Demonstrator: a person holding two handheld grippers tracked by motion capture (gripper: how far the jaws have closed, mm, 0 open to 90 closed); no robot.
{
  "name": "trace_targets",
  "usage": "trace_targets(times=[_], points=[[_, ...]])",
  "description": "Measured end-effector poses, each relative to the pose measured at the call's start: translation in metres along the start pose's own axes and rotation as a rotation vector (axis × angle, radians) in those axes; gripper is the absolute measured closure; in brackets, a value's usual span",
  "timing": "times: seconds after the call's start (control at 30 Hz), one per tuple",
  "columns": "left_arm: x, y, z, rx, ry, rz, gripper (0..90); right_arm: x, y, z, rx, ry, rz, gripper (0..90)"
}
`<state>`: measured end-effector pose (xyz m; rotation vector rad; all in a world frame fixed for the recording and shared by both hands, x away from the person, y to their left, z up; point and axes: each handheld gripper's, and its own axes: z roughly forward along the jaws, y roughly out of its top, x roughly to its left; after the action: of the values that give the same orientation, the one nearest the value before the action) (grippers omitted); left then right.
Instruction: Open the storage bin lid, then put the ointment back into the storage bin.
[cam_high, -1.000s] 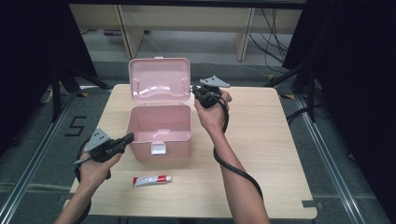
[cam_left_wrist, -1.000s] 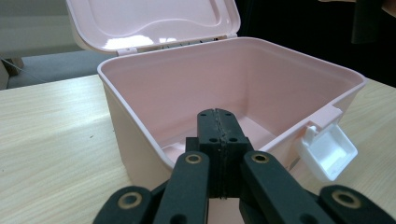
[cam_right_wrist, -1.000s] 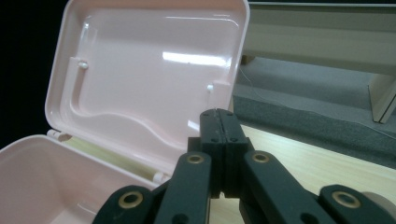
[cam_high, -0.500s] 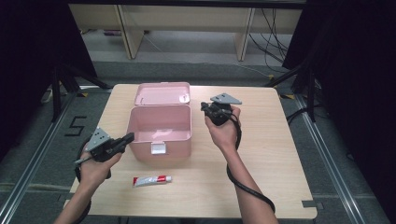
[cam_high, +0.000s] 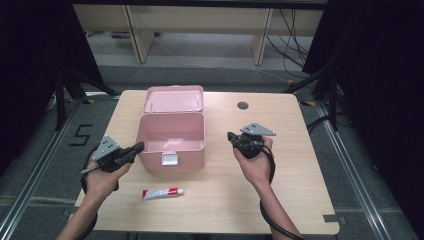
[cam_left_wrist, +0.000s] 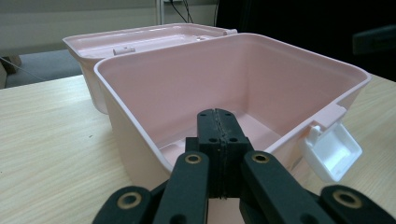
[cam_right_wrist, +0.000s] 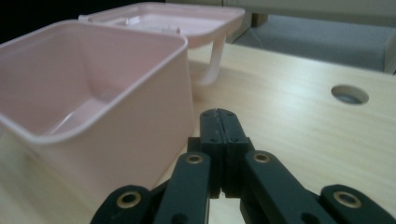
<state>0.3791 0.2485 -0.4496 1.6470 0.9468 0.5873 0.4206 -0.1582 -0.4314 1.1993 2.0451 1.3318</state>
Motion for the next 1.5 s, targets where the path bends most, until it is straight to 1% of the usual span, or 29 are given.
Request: trace_targets(times=[0.07, 0.1, 0.17, 0.23, 0.27, 0.3, 0.33, 0.37, 0.47, 0.5, 0.53, 0.63, 0.7, 0.77, 0.8, 0.83, 0.9, 0.93, 0.97, 1.03, 1.07, 1.1, 1.2, 1.27, 1.3, 1.4, 1.43, 1.47, 1.5], points=[[0.0, 0.0, 0.0, 0.001, -0.002, -0.001, 89.6, 0.0, -0.01, -0.006, 0.012, 0.001, 0.013, 88.9], [0.0, 0.0, 0.0, 0.001, -0.001, -0.002, 89.4, -0.003, -0.014, -0.007, 0.006, 0.006, -0.003, 88.0], [0.0, 0.001, -0.001, 0.01, 0.004, -0.006, 88.6, -0.004, -0.024, -0.012, 0.03, -0.003, -0.007, 86.1], [0.001, 0.001, 0.0, -0.001, -0.003, -0.012, 87.1, -0.008, -0.033, -0.015, 0.039, 0.015, -0.014, 83.9], [0.0, 0.001, -0.001, 0.006, 0.003, -0.013, 86.5, -0.008, -0.037, -0.016, 0.042, 0.024, 0.002, 82.6], [0.0, 0.002, -0.001, 0.007, 0.0, -0.016, 85.4, -0.011, -0.04, -0.019, 0.051, 0.021, -0.023, 80.9], [0.001, 0.002, -0.001, 0.011, -0.001, -0.018, 84.0, -0.01, -0.044, -0.02, 0.043, 0.019, -0.007, 79.3], [0.001, 0.003, -0.001, 0.011, 0.0, -0.019, 82.8, -0.012, -0.046, -0.021, 0.052, 0.026, -0.023, 77.7], [0.001, 0.005, -0.001, 0.005, 0.009, -0.027, 76.1, -0.013, -0.054, -0.025, 0.045, 0.029, -0.016, 72.7], [0.001, 0.006, -0.002, 0.007, 0.016, -0.031, 74.3, -0.014, -0.056, -0.026, 0.046, 0.032, -0.035, 71.1], [0.001, 0.007, -0.003, -0.001, 0.015, -0.034, 72.5, -0.013, -0.059, -0.026, 0.052, 0.04, -0.023, 69.9], [0.001, 0.012, -0.007, -0.016, 0.012, -0.044, 66.7, -0.014, -0.068, -0.029, 0.052, 0.022, -0.058, 66.8], [0.002, 0.014, -0.01, -0.019, 0.003, -0.065, 63.3, -0.015, -0.072, -0.03, 0.044, 0.033, -0.042, 64.9], [0.002, 0.017, -0.012, -0.015, -0.018, -0.082, 59.0, -0.015, -0.075, -0.031, 0.033, 0.026, -0.041, 64.1], [0.002, 0.018, -0.012, -0.022, -0.025, -0.089, 56.2, -0.013, -0.077, -0.032, 0.038, 0.048, -0.01, 63.5], [0.002, 0.02, -0.015, -0.022, -0.019, -0.094, 54.6, -0.014, -0.078, -0.033, 0.029, 0.034, -0.021, 63.1], [0.0, 0.024, -0.018, -0.033, -0.016, -0.076, 50.1, -0.013, -0.08, -0.035, 0.025, 0.035, 0.004, 62.7], [-0.001, 0.025, -0.019, -0.032, -0.017, -0.067, 47.9, -0.015, -0.08, -0.036, 0.012, 0.032, -0.026, 62.5], [-0.002, 0.027, -0.019, -0.03, -0.024, -0.059, 45.8, -0.012, -0.081, -0.037, 0.022, 0.043, 0.021, 62.2], [-0.003, 0.029, -0.019, -0.028, -0.033, -0.04, 42.4, -0.017, -0.082, -0.038, 0.016, 0.031, -0.023, 61.6], [-0.004, 0.029, -0.018, -0.023, -0.037, -0.035, 40.7, -0.018, -0.082, -0.04, 0.003, 0.029, -0.014, 61.3], [-0.004, 0.029, -0.017, -0.021, -0.041, -0.032, 40.0, -0.017, -0.082, -0.042, 0.013, 0.045, 0.024, 61.2], [-0.005, 0.03, -0.017, -0.02, -0.051, -0.037, 38.8, -0.021, -0.08, -0.045, -0.005, 0.032, 0.002, 60.7], [-0.006, 0.031, -0.018, -0.013, -0.046, -0.043, 38.3, -0.02, -0.08, -0.045, 0.0, 0.025, 0.036, 60.5], [-0.006, 0.031, -0.018, -0.015, -0.051, -0.044, 38.0, -0.022, -0.079, -0.044, -0.004, 0.037, 0.031, 60.3], [-0.008, 0.032, -0.019, -0.008, -0.063, -0.049, 36.5, -0.026, -0.077, -0.046, -0.009, 0.018, -0.005, 59.5], [-0.009, 0.032, -0.019, -0.004, -0.07, -0.047, 36.0, -0.026, -0.077, -0.046, -0.007, 0.027, -0.002, 59.4], [-0.009, 0.032, -0.02, 0.003, -0.073, -0.04, 35.6, -0.027, -0.077, -0.046, 0.001, 0.029, 0.02, 59.2], [-0.009, 0.033, -0.02, 0.006, -0.081, -0.028, 35.5, -0.023, -0.077, -0.049, 0.014, 0.033, 0.081, 59.1]])
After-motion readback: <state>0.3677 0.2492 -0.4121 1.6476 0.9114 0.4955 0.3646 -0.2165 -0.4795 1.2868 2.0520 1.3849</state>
